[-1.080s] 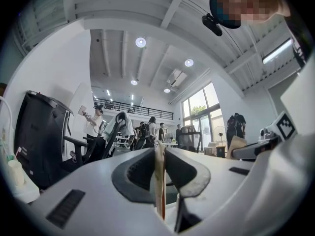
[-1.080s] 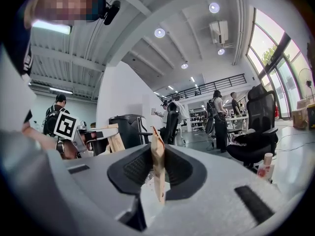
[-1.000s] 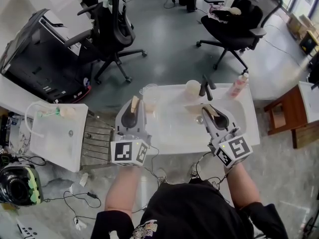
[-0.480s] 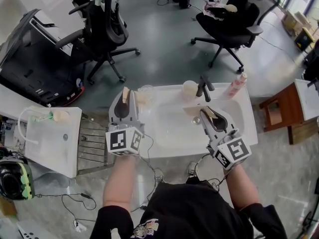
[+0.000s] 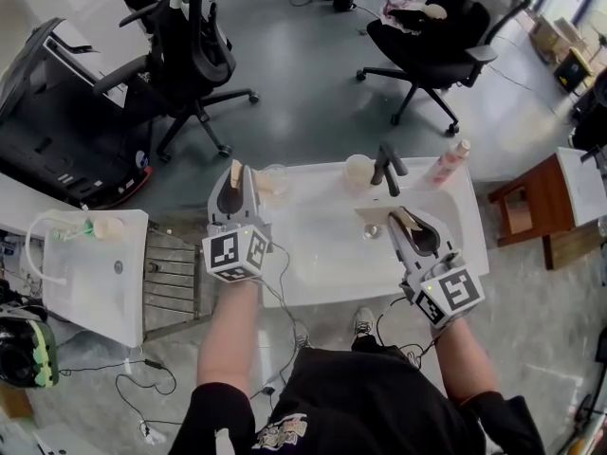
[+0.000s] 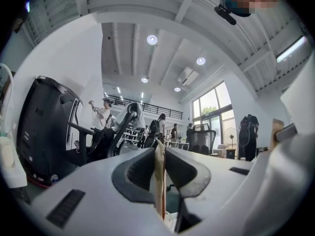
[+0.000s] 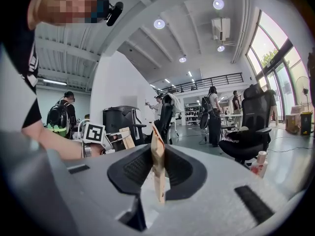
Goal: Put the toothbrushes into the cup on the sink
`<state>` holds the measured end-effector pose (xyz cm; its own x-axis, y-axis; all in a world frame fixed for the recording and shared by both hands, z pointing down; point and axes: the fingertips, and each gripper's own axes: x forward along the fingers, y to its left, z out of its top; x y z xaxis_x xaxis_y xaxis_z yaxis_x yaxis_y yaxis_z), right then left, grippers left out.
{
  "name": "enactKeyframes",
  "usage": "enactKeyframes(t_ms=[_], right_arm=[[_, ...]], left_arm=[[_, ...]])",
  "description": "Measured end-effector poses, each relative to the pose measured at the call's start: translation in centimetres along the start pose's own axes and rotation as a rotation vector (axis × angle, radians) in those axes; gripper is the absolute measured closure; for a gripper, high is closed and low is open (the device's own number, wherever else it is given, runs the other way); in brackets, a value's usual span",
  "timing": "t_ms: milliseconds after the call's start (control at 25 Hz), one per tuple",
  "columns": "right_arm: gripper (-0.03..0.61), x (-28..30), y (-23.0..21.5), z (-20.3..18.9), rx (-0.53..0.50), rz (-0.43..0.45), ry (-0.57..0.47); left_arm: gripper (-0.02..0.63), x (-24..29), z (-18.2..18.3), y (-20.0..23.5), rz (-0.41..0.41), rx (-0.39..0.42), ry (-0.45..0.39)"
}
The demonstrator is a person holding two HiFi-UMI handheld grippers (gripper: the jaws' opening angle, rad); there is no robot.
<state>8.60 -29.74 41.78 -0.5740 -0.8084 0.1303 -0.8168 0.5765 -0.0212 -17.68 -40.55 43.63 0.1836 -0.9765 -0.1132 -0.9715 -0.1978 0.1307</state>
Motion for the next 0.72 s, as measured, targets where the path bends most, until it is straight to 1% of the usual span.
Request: enactKeyframes(t_ms=[240,480,720], right_arm=[[0.503,0.5,-0.4,-1.0,0.006,-0.003,0.021],[0.503,1.1,-0.8,-1.9,0.023,-0.005,0.038],[0.503,1.5,-1.2,-2.5,0.041,-0.005,0.043]], left_arm=[[0.554,1.6,-3.4,1.2,0.021,-0.019,0.039],[0.554,2.5,-6.4,2.0,0.046,-0.031,0.101],[0.554,2.5,-8.8,2.5,0.073,-0.018,0.162]])
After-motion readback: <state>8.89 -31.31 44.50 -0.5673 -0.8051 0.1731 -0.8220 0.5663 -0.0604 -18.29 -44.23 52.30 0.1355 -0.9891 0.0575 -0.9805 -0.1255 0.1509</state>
